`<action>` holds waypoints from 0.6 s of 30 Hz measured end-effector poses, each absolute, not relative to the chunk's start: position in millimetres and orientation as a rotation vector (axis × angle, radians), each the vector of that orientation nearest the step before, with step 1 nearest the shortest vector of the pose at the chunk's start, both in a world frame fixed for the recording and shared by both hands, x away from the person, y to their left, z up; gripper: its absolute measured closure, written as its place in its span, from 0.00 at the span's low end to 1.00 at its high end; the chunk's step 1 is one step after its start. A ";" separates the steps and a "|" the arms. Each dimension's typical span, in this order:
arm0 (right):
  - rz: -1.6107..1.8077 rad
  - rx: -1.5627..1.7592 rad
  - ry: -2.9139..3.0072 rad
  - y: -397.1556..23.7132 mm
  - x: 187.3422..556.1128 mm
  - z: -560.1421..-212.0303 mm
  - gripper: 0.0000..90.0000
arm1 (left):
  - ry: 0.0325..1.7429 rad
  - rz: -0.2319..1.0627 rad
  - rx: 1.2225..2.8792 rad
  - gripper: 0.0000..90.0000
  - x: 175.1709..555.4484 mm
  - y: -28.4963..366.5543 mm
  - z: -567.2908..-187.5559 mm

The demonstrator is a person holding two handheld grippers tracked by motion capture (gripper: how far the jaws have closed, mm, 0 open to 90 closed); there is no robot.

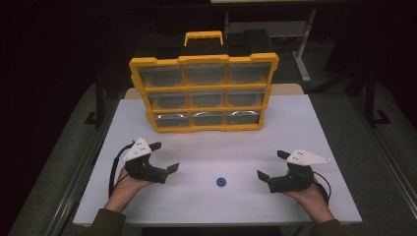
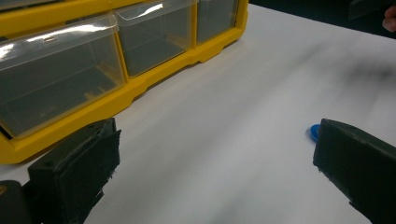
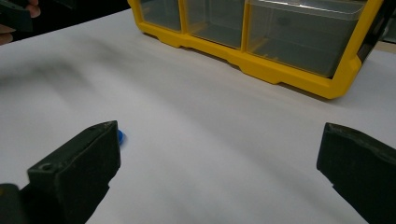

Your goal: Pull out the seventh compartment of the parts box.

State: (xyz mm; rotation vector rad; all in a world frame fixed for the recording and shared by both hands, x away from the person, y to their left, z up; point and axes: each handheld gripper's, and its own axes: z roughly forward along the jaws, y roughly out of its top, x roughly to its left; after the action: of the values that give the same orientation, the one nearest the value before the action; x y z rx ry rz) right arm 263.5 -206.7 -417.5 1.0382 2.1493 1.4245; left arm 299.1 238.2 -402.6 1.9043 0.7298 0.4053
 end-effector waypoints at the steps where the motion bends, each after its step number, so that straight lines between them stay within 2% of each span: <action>1: 1.425 1.036 2.149 -206.5 263.6 -417.5 0.00 | 0.728 0.407 1.908 0.00 299.6 238.0 -402.3; 18: 1.426 1.036 2.146 -207.3 264.0 -418.4 0.00 | 0.733 0.399 1.910 0.00 309.9 234.7 -401.5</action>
State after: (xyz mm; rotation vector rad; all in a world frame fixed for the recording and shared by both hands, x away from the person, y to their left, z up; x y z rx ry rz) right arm 264.0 -207.3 -418.4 1.0362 2.1456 1.4265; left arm 309.9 234.7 -401.5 1.9098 0.7334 0.3992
